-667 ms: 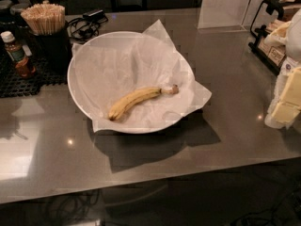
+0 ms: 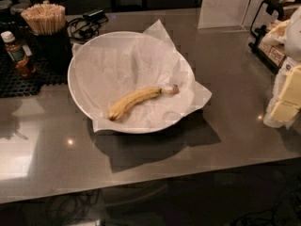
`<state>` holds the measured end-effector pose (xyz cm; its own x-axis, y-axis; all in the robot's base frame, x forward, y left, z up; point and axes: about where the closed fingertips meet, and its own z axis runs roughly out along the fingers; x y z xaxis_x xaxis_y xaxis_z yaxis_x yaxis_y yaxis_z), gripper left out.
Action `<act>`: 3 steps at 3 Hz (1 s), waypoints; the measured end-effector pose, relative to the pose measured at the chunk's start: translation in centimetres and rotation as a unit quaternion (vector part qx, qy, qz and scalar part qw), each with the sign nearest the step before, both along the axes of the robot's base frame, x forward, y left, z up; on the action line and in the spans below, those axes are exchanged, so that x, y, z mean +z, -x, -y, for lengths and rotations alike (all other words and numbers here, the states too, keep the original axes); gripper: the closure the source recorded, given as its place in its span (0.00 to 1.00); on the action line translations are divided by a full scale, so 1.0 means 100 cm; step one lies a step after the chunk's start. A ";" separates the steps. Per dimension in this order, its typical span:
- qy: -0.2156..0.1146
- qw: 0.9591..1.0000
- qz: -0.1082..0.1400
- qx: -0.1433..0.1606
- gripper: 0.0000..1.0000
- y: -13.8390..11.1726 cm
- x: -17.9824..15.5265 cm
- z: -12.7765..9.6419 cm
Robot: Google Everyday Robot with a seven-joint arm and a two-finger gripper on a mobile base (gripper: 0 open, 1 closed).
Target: Pick banana from white bowl
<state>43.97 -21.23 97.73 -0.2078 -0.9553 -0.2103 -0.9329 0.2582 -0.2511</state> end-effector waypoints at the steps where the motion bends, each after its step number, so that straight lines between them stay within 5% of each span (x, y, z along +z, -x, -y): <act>1: -0.002 0.999 -0.009 0.050 0.00 -0.007 -0.009 -0.034; 2: 0.018 0.995 -0.006 0.101 0.00 -0.008 -0.007 -0.080; 3: 0.018 0.995 -0.006 0.101 0.00 -0.008 -0.007 -0.080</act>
Offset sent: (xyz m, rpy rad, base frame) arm 0.0042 0.1253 -0.0079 -0.0937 0.0268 0.3111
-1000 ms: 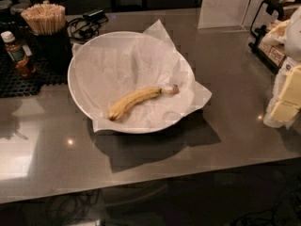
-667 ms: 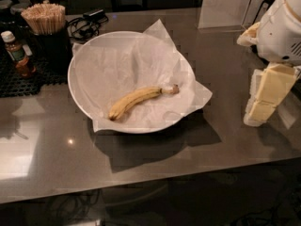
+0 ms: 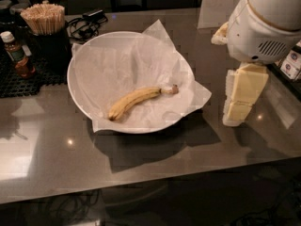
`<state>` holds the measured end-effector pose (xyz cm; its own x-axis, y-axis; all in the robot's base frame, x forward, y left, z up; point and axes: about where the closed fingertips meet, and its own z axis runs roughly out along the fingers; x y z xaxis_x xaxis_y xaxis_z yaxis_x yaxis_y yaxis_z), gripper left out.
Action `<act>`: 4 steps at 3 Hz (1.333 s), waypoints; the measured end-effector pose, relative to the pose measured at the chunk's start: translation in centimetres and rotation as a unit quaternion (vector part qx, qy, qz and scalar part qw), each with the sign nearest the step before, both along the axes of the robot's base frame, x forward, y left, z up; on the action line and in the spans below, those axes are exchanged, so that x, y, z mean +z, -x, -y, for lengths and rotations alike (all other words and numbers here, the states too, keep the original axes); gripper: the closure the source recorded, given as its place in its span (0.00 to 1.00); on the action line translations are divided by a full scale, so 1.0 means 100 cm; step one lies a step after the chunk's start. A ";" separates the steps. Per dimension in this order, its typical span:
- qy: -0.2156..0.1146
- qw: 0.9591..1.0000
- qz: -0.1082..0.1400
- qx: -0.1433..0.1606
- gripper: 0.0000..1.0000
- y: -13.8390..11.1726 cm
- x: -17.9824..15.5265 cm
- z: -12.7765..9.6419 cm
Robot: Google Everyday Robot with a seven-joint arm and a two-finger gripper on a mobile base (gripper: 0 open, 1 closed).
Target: Pick banana from white bowl
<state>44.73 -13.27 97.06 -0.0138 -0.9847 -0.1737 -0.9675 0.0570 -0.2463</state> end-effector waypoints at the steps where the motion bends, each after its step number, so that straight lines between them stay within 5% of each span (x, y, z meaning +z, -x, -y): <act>1: -0.027 0.999 0.019 0.039 0.00 -0.005 0.011 -0.013; 2: -0.067 0.987 0.059 0.132 0.00 -0.023 0.042 -0.048; 3: -0.093 0.975 0.074 0.185 0.00 -0.038 0.057 -0.077; 4: -0.100 0.972 0.063 0.202 0.00 -0.044 0.047 -0.102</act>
Offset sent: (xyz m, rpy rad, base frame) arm 0.0415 0.0930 0.0826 0.2347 -0.2116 0.4993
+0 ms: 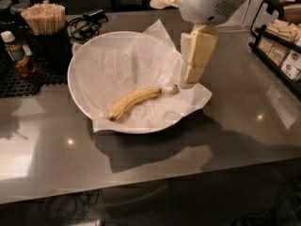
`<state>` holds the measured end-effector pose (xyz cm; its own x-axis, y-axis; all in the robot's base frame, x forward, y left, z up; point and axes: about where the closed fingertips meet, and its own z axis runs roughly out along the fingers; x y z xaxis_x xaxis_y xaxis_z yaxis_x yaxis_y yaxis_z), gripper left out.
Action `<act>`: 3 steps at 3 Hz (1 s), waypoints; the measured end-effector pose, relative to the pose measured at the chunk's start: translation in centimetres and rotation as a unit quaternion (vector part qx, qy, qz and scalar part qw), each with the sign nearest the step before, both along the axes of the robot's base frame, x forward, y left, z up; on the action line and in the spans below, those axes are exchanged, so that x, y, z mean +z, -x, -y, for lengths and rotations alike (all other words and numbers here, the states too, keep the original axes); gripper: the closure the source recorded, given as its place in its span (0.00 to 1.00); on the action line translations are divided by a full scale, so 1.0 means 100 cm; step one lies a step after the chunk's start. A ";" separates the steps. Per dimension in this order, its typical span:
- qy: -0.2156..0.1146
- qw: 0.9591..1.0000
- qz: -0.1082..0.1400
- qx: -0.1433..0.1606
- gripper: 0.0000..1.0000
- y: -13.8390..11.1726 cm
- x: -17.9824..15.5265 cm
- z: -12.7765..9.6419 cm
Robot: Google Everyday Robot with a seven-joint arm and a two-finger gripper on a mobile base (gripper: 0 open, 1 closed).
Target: Pick banana from white bowl
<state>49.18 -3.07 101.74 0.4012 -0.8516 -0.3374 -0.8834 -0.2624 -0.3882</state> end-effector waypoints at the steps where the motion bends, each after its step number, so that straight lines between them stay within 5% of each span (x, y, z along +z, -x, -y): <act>1: 0.008 1.000 -0.028 -0.009 0.00 -0.001 -0.025 -0.011; 3: 0.025 0.996 -0.071 -0.048 0.00 -0.027 -0.073 -0.016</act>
Offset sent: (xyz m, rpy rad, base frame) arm 0.0301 0.0160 -0.0947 -0.0706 0.1920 -0.1188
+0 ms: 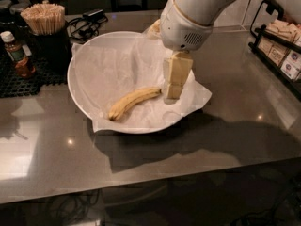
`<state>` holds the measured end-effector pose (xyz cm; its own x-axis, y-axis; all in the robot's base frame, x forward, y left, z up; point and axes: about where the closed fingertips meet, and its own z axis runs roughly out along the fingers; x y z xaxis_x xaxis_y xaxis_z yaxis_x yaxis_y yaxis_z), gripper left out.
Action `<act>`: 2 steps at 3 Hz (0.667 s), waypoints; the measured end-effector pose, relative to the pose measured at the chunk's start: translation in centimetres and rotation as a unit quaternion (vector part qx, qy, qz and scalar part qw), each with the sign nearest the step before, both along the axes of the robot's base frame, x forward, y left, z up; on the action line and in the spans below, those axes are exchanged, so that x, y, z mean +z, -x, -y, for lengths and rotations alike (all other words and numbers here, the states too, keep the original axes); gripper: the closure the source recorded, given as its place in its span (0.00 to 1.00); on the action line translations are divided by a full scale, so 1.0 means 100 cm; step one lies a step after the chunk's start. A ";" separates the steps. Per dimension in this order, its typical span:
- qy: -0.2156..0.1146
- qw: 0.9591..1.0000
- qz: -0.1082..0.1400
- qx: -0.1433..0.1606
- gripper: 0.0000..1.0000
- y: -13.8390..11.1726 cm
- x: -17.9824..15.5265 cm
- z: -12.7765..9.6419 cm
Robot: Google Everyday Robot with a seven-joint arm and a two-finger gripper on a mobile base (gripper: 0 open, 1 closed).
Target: Pick banana from white bowl
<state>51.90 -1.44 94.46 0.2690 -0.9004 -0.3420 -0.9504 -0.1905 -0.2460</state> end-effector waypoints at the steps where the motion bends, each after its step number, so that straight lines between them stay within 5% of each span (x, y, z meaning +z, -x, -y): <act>1: -0.001 1.000 -0.008 0.000 0.00 -0.008 -0.010 -0.009; 2: -0.005 1.000 -0.022 0.021 0.00 -0.002 -0.024 -0.028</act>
Offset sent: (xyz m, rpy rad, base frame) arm 0.0059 0.0276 -0.0278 0.0120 0.0585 0.0417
